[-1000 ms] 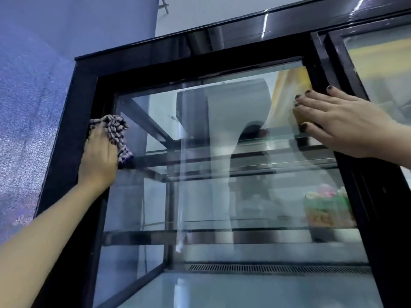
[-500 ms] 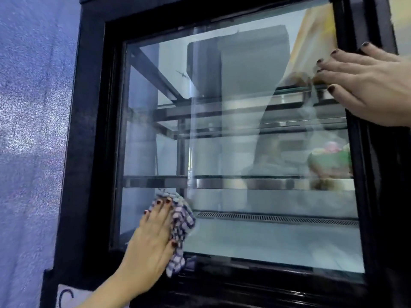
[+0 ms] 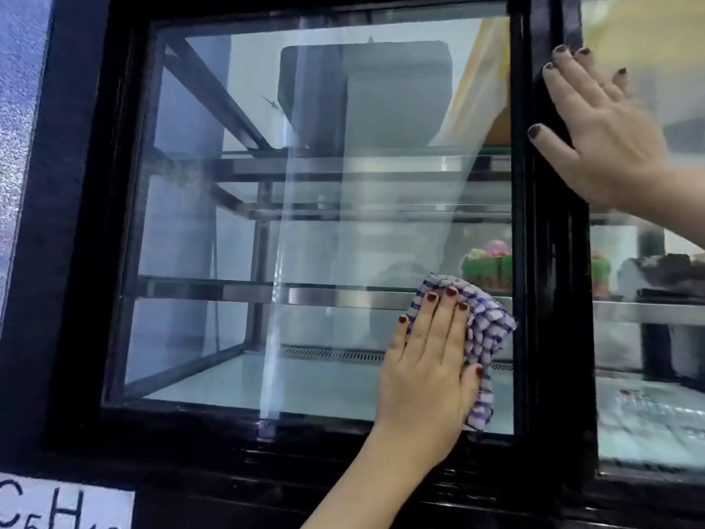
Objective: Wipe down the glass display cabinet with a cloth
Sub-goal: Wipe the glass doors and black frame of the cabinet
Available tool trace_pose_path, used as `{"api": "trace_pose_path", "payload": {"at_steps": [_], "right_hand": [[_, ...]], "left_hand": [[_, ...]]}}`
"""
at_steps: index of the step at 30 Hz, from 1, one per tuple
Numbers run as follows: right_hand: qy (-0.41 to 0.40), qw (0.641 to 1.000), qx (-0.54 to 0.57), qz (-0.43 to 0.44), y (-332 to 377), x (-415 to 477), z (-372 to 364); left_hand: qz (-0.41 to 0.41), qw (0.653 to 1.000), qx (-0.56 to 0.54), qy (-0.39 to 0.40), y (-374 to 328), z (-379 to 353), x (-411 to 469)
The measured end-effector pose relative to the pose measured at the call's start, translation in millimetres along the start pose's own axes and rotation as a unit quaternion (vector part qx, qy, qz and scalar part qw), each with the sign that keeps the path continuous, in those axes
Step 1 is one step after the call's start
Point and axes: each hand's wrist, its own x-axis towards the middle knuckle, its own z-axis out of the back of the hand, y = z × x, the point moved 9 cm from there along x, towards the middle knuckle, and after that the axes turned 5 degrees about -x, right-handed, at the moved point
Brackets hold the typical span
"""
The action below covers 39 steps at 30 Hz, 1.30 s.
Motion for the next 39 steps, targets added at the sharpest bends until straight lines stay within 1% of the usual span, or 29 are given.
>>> {"api": "trace_pose_path", "payload": {"at_steps": [2, 4, 7, 10, 15, 18, 21, 27, 30, 35, 37, 39], "right_hand": [[0.001, 1.000, 0.006, -0.002, -5.7, -2.4, 0.8], [-0.001, 1.000, 0.018, -0.017, -11.0, -5.8, 1.4], [-0.008, 0.998, -0.001, -0.062, -18.7, -11.4, 3.5], [-0.018, 0.995, -0.016, -0.098, -23.6, -13.0, 5.9], [-0.014, 0.995, 0.008, -0.100, -23.2, -14.6, 2.4], [-0.010, 0.995, -0.001, -0.096, -22.8, -14.4, 2.6], [-0.002, 0.996, -0.014, -0.091, -19.7, -13.9, 2.7], [0.004, 0.996, -0.016, -0.084, -14.9, -14.0, 5.3], [0.000, 0.998, -0.005, -0.070, -7.5, -9.9, 6.8], [-0.012, 0.996, 0.017, -0.086, 2.4, 13.4, 6.6], [-0.017, 0.996, 0.001, -0.084, 8.0, 31.1, 8.0], [-0.006, 0.997, -0.044, -0.067, 13.7, 51.6, 6.5]], "left_hand": [[0.015, 1.000, -0.006, -0.008, -6.3, 1.6, 21.9], [0.031, 0.999, 0.007, -0.034, -8.6, 10.5, 50.2], [0.020, 0.998, -0.036, -0.051, -11.4, 17.9, 104.6], [0.032, 0.994, -0.041, -0.091, -4.5, 33.8, 162.7], [0.028, 0.991, -0.042, -0.128, 13.2, 69.2, 264.3], [0.024, 0.991, -0.034, -0.131, 22.7, 87.2, 316.1], [0.014, 0.992, -0.013, -0.127, 33.1, 99.7, 347.0], [-0.007, 0.991, -0.004, -0.135, 53.3, 110.2, 352.9], [0.012, 0.989, -0.003, -0.146, 81.3, 118.4, 342.5], [0.055, 0.982, -0.004, -0.182, 166.6, 139.8, 305.4], [0.086, 0.976, -0.005, -0.200, 214.7, 153.4, 286.7], [0.125, 0.968, -0.003, -0.218, 263.6, 168.8, 269.6]]}}
